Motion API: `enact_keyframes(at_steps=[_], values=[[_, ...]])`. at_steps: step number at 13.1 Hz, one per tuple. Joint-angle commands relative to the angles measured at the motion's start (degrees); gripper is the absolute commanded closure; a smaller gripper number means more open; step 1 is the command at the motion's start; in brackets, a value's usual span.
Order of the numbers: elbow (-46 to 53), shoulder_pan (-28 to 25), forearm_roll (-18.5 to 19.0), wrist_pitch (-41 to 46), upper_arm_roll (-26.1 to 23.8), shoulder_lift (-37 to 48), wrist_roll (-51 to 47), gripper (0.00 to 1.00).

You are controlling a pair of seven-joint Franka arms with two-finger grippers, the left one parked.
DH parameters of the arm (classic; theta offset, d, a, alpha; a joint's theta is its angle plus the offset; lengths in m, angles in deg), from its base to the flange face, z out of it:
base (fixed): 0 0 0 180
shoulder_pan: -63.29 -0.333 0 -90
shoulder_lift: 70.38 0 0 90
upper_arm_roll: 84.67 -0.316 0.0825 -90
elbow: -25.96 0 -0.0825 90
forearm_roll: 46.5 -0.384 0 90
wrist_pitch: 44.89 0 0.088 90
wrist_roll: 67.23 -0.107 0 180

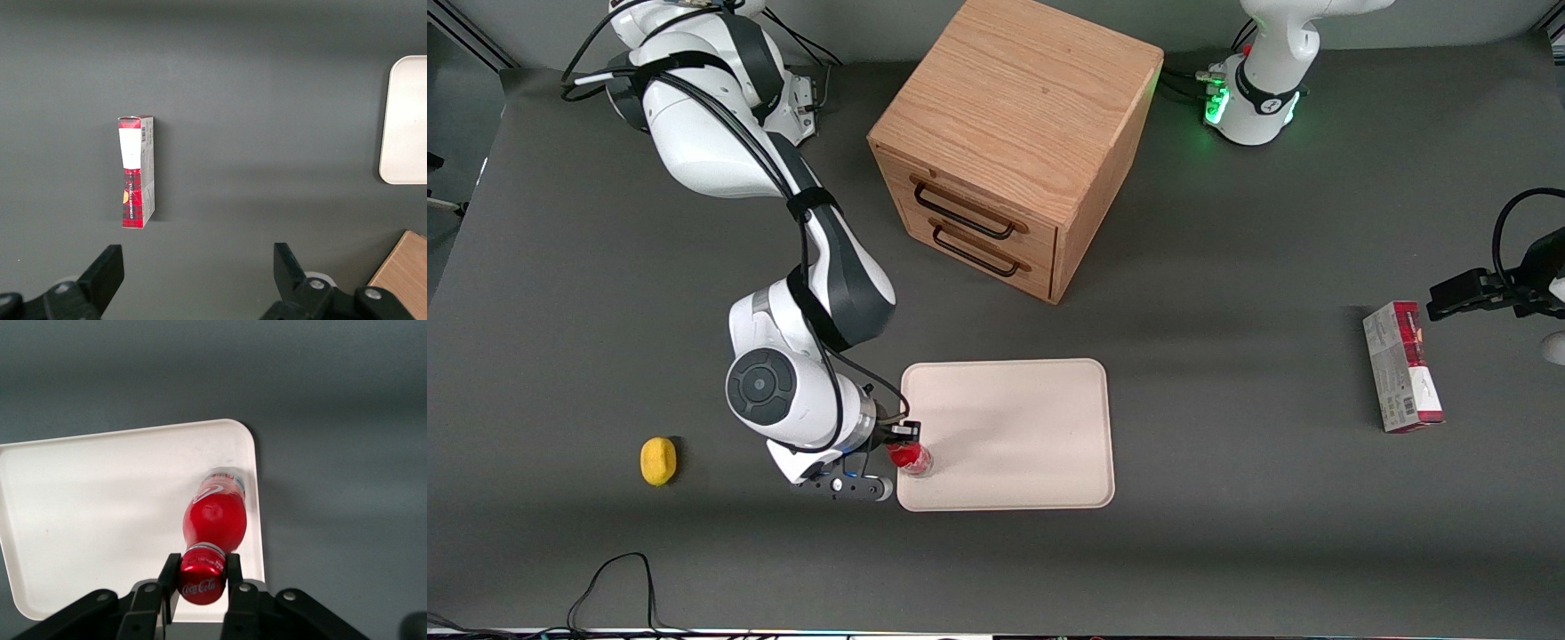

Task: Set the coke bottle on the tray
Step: 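Lower the bottle onto the white tray and open the right gripper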

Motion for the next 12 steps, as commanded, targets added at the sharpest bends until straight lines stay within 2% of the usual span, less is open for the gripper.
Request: enact_keyframes(at_steps=[1,2,3,4,12], values=[[2.69,-0.25,-1.0,-0.72,0.13,-1.24,-1.55,1.0],[2.69,-0.25,-1.0,-0.81,0.13,-1.24,-1.55,0.78],[2.69,-0.25,-1.0,-1.16,0.13,-1.24,-1.47,0.35],[2.6,-0.34,-0.91,-1.43,0.13,-1.16,-1.46,0.0],[2.42,-0.34,-0.74,-1.34,0.22,-1.07,-1.38,0.0]])
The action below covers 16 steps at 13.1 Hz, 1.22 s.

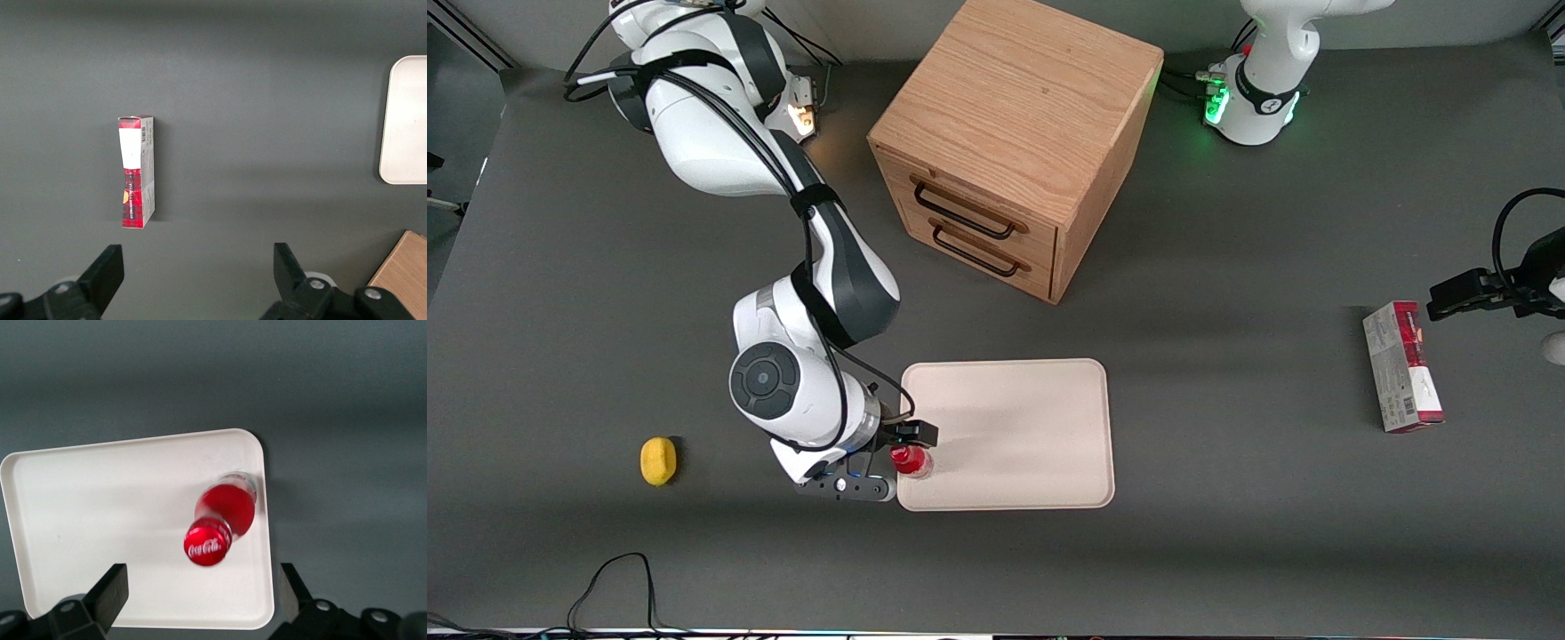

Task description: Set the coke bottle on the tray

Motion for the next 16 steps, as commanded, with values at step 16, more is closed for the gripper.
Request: enact_keyframes(at_steps=[16], values=[[-52.37,-0.16,5.5,6.77,10.66,47.16,24.01,0.0]])
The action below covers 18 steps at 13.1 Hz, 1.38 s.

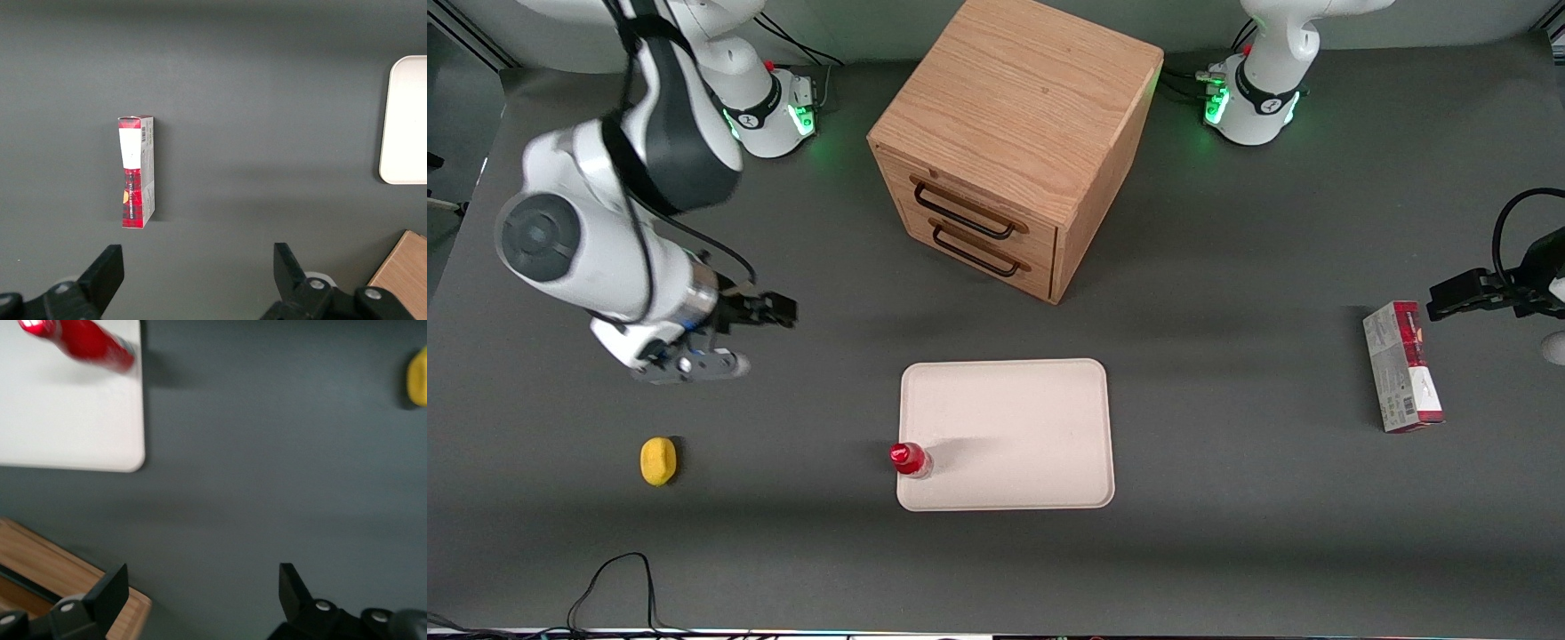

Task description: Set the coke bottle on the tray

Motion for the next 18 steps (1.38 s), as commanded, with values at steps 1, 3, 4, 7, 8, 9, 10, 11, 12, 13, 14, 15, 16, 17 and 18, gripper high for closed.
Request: enact_keyframes(at_steps=[1,3,4,7,8,9,10,11,12,13,14,15,16,17,18], values=[[-5.14,-0.75,0.84,0.25,4.03,5.0,6.09,0.0],[-4.53,-0.75,0.76,1.83,5.53,5.53,6.28,0.0],[-4.35,-0.75,0.76,1.92,6.32,5.62,6.36,0.0],[-3.03,-0.67,0.84,1.92,6.42,5.36,5.66,0.0],[-2.86,-0.66,1.28,1.92,6.07,5.36,5.31,0.0],[-2.25,0.38,1.46,1.92,5.8,5.45,5.05,0.0],[-1.46,1.52,1.37,3.05,5.37,5.53,5.13,0.0],[-0.84,1.79,1.37,4.72,5.28,5.53,5.22,0.0],[-0.66,2.84,1.37,4.82,4.67,5.45,5.22,0.0],[-0.57,6.16,1.37,4.91,1.0,5.45,5.22,0.0],[-0.4,12.11,1.37,4.91,-4.69,5.45,5.22,0.0],[-0.31,19.91,1.37,5.17,-12.84,5.53,5.22,0.0],[-0.22,27.12,1.81,5.61,-20.58,5.53,5.31,0.0],[-0.22,30.5,2.77,5.96,-24.74,5.62,5.22,0.0],[0.3,30.54,2.95,6.92,-24.78,5.62,5.31,0.0]])
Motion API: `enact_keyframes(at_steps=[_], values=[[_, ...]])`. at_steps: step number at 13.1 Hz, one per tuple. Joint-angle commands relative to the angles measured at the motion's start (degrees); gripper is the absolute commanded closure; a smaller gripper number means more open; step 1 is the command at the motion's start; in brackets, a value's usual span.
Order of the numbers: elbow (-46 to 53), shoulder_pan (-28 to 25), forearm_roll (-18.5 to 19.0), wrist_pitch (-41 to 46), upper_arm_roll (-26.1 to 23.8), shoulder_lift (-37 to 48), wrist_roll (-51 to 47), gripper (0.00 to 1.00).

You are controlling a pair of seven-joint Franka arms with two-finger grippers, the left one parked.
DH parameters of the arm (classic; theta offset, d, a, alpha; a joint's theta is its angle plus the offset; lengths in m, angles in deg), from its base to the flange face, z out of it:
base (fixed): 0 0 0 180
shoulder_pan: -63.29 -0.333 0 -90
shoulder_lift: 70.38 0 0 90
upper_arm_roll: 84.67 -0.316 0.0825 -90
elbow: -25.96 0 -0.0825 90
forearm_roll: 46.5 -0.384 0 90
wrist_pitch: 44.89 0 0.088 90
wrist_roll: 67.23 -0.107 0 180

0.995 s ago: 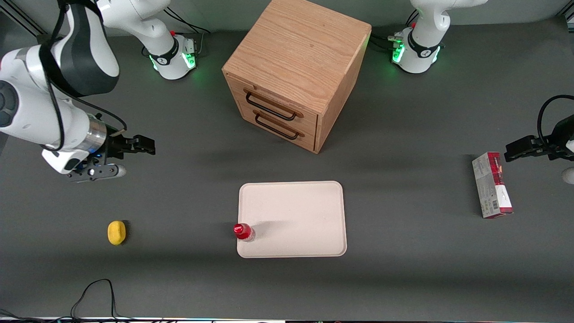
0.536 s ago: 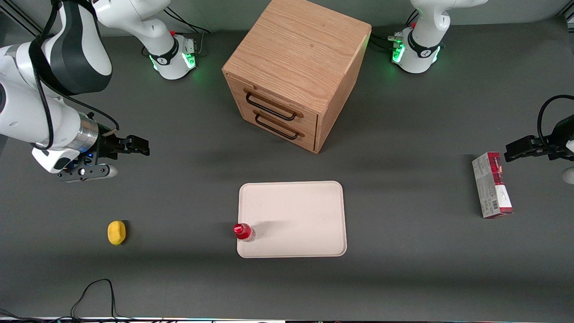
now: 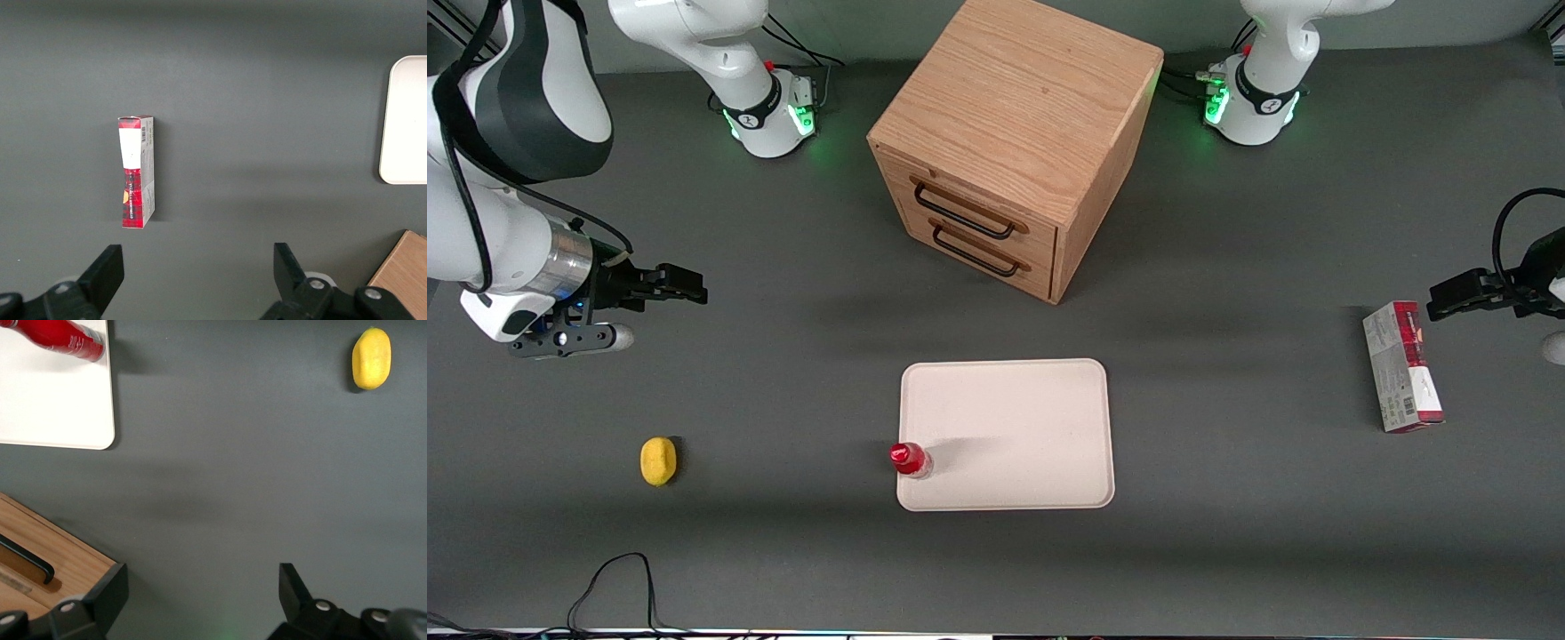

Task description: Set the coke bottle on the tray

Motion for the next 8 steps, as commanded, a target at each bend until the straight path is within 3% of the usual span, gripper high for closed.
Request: enact_keyframes(at_steps=[1,5,8], values=[[1.06,2.9,1.56,2.25,-3.55,0.72,-0.16,0.0],[1.15,1.42,1.91,2.34,-2.59,0.98,-0.16,0.0],[1.24,-2.98,1.91,2.34,2.6,0.98,-0.16,0.0]])
